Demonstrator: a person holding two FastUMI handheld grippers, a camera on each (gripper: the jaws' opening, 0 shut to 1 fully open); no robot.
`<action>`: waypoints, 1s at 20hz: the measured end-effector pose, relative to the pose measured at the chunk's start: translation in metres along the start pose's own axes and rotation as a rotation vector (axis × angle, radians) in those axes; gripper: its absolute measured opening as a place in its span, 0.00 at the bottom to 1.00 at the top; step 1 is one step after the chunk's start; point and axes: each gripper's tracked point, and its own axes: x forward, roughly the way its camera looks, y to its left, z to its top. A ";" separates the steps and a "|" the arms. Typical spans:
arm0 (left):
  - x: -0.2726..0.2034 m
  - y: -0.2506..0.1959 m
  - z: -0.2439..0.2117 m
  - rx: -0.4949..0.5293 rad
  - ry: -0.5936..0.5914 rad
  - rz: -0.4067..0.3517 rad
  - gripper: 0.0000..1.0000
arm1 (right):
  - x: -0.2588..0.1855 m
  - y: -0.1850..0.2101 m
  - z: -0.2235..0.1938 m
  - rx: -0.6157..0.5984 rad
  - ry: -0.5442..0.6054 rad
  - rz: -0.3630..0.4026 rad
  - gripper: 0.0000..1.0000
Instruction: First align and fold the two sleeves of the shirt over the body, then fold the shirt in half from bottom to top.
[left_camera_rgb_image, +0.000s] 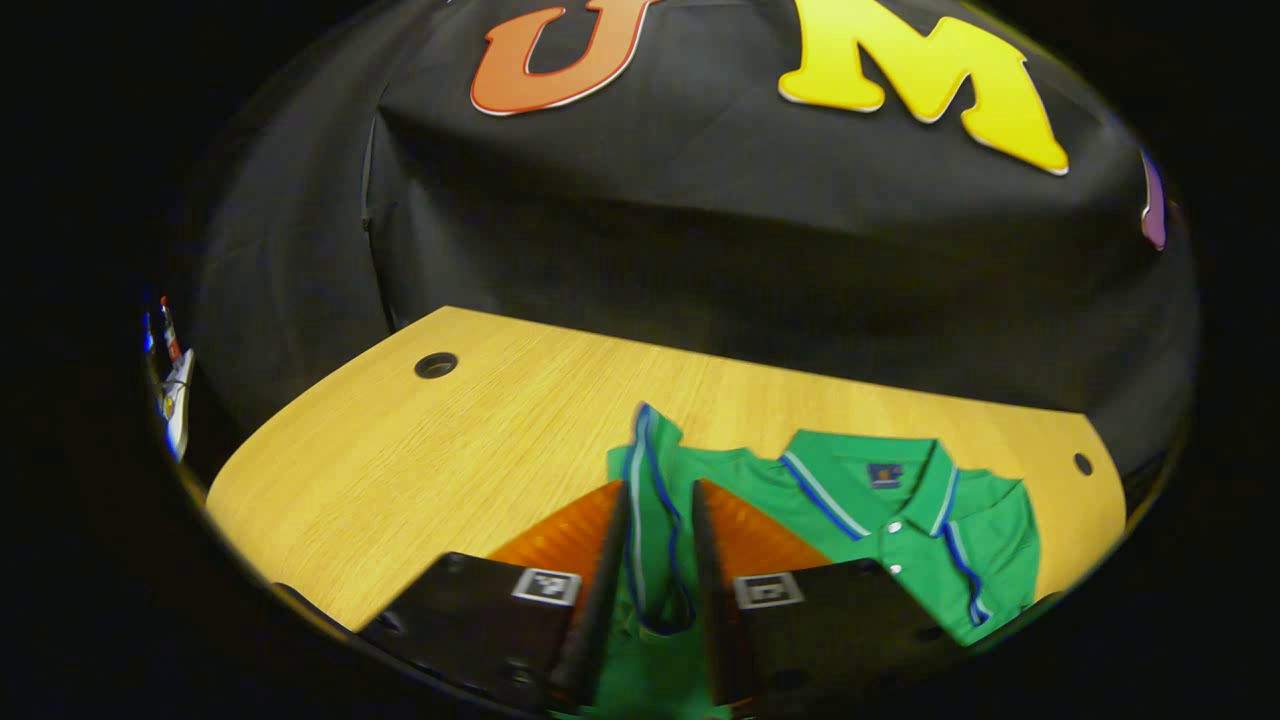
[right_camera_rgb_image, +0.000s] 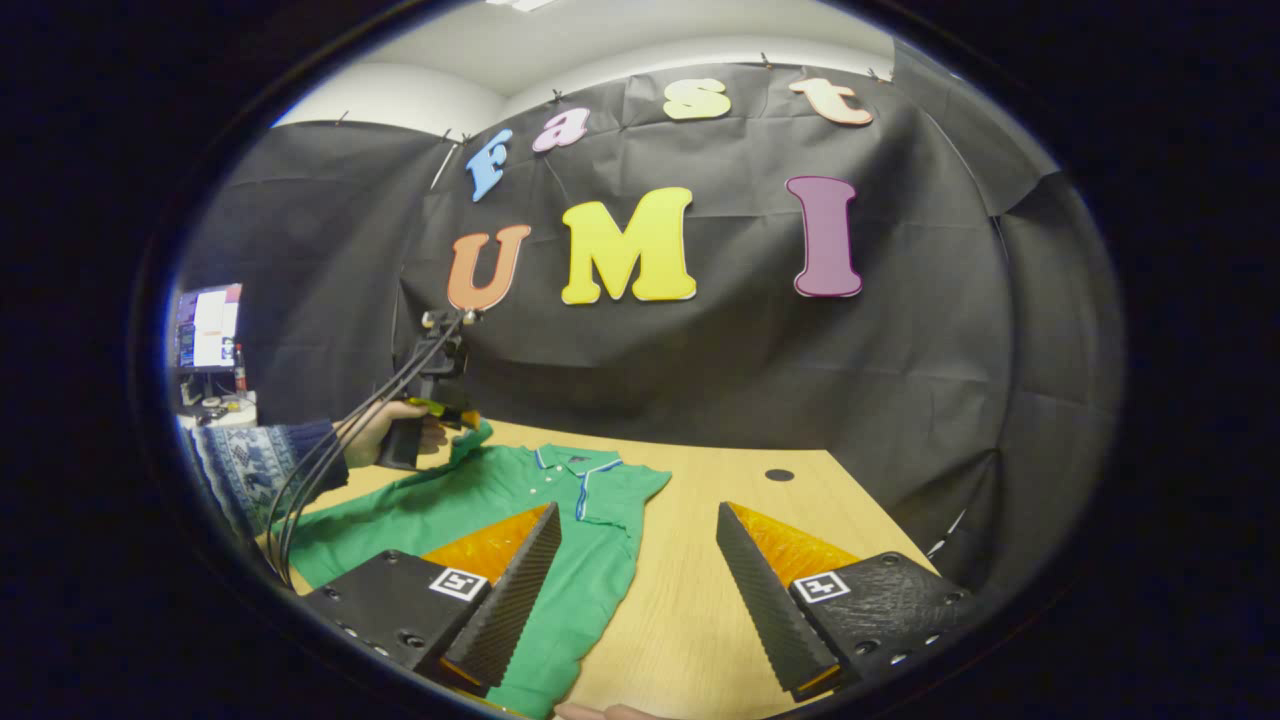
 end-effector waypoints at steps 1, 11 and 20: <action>-0.007 -0.007 0.004 0.007 -0.012 -0.018 0.68 | -0.001 0.001 -0.001 -0.005 0.005 -0.001 0.95; -0.115 -0.004 0.039 0.053 -0.122 -0.087 1.00 | -0.031 0.023 0.017 -0.064 -0.035 -0.029 0.95; -0.234 0.051 -0.050 0.136 -0.180 -0.068 1.00 | -0.063 0.027 -0.008 0.019 -0.009 -0.061 0.95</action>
